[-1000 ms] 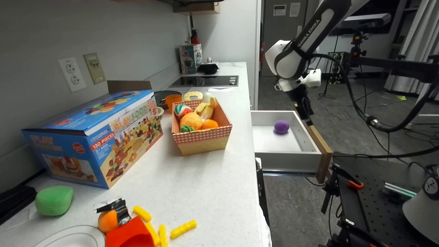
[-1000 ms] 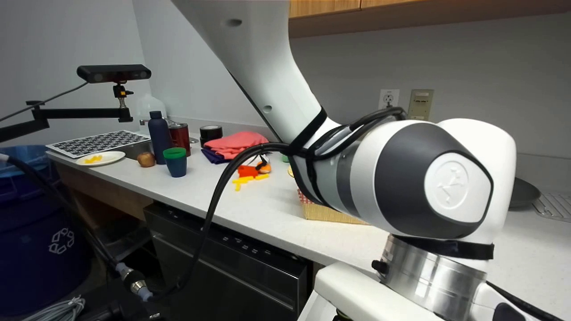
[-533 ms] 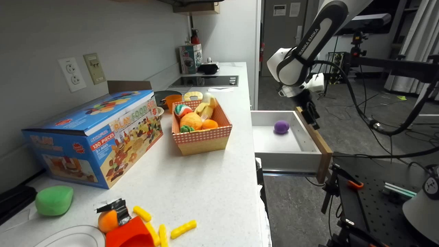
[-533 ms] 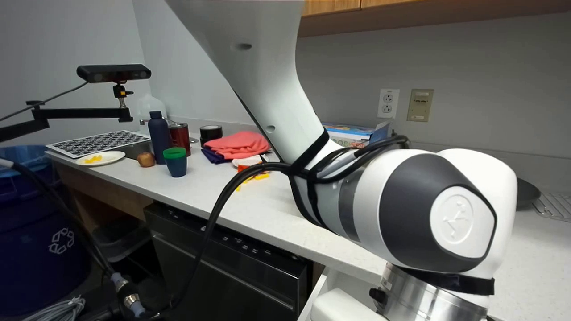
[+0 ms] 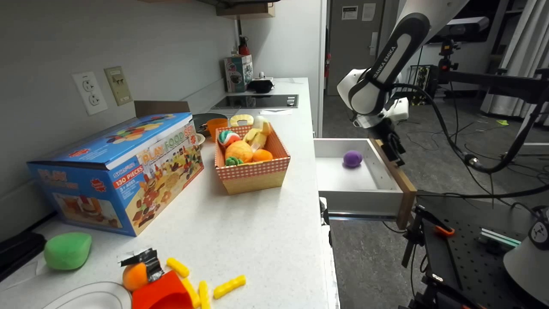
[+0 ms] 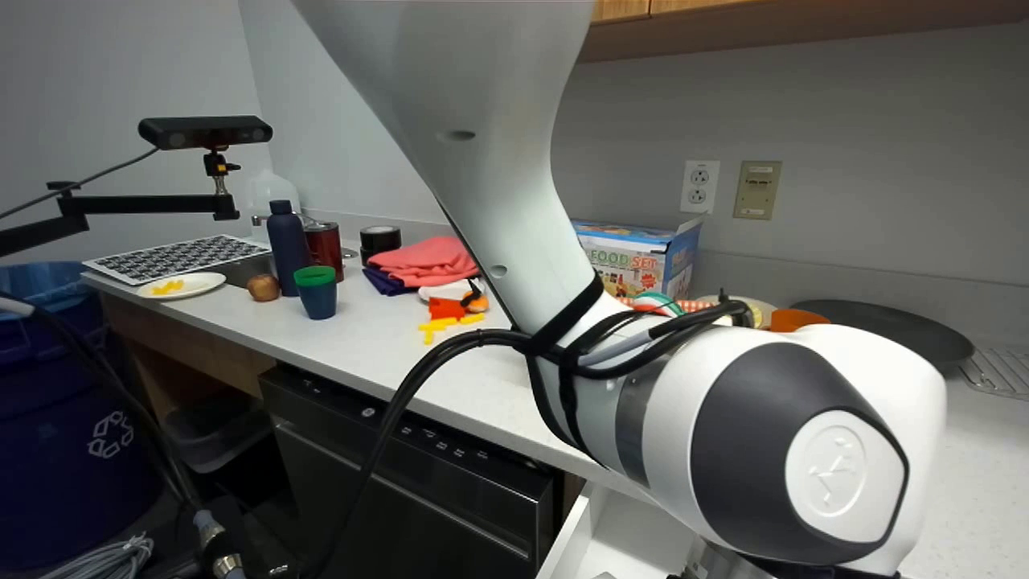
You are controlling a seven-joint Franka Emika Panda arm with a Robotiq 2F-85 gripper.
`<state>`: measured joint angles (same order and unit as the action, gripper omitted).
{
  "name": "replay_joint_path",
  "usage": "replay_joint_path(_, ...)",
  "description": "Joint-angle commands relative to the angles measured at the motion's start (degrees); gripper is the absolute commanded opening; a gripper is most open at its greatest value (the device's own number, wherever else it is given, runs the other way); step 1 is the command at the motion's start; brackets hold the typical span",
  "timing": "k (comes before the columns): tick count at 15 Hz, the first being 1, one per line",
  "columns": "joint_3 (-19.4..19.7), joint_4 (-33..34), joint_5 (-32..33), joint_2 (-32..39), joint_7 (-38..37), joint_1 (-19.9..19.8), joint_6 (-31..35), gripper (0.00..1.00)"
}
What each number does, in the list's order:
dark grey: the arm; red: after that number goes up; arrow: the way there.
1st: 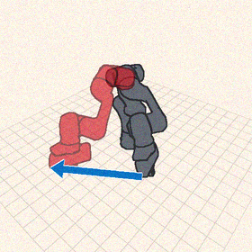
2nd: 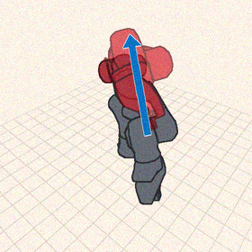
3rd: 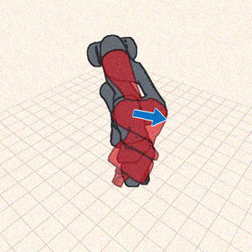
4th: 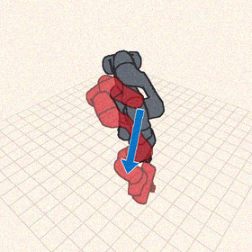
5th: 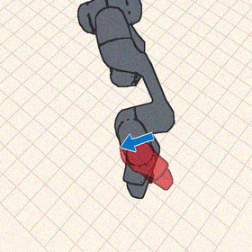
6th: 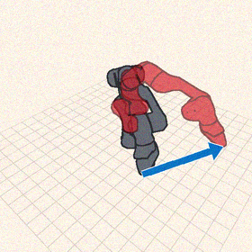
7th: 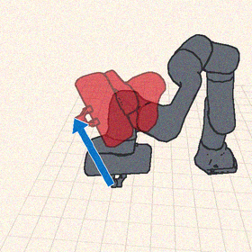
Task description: Put the purple plushie in the open drawer, then close the drawer
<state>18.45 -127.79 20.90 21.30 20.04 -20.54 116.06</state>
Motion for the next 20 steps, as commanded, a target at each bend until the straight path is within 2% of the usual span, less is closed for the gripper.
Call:
replay_joint_path(1,0.4,0.8,2.4,1.5,-1.2,-0.4,0.1,1.00)
replay_joint_path(5,0.5,0.9,3.1,2.1,-0.9,-0.5,-0.1,1.00)
replay_joint_path(12,-1.2,1.9,0.2,2.3,-1.0,-0.6,5.7,1.00)
replay_joint_path(20,-5.0,6.2,-8.3,4.2,1.6,-0.9,13.6,1.00)
